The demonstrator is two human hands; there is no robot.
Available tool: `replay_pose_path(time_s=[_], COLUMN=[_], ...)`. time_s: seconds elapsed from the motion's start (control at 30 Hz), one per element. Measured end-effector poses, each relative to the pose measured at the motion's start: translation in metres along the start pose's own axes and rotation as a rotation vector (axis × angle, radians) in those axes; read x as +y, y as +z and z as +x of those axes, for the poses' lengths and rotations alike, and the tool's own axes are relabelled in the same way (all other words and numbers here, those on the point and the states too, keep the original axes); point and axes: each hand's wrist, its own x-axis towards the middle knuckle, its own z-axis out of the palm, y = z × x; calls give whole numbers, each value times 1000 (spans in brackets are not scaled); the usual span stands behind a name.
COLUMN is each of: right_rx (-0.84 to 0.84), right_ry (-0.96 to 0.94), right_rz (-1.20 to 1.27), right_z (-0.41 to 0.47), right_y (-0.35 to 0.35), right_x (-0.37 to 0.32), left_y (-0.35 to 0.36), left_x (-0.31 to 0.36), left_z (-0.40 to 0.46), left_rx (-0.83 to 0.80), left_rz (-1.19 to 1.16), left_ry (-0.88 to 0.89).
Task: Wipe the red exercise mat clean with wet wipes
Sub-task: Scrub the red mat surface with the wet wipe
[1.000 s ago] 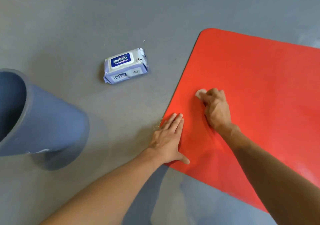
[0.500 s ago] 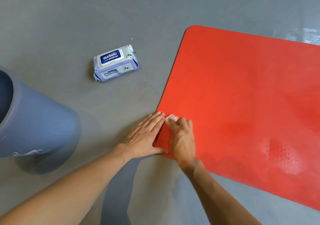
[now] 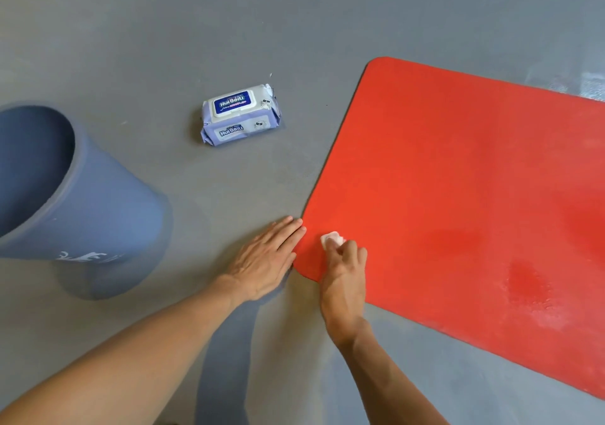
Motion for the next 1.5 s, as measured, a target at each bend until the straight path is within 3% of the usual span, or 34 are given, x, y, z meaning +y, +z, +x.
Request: replay_pose_path(time_s=[0.1,0.23,0.37,0.47,0.6,0.73,0.83,0.93,1.0,1.07,1.13,1.23,1.3,1.4,1.5], right_rx=[-132,-185,-86,6,-144,-137,-130,17,90,68,13,-15,-13,126,196], right_ry=[-143,-242,16,141,-99,-217,-46,260,355,299,119,-66,44,311,328], right_rz=[-30,-121,-134,-106,-45,-138,-152,-131,-126,-103,-114,-160,-137,-95,-108], right_z=[-7,-12,-31,-42,-39,-37,-47,-56,-59,-58,-56,-48,-39,-14,-2], right_y=[16,-12,-53,-50,-21,-33,-73,-103,-93,-75,-56,-50,-69,-95,-88], right_x=[-16,19,68,63,12,30,81,121,115,85,59,64,88,125,119], left_y=[-3,-7,-8,-4,-5,1,3,-2,-2,3,9,13,12,8,10], left_x=[6,13,17,26,46,57,66,86,99,109,119,126,126,125,120], left_z=[3,6,9,14,21,27,32,45,56,68,75,85,93,106,118], left_rx=[-53,-15,99,147,42,30,65,84,93,114,119,132,165,206,206], left_rz=[-50,-24,110,126,7,3,38,51,41,19,22,26,12,-5,-8], left_ry=[-74,-77,-27,24,-39,4,55,69,79,68,43,37,17,-3,-7])
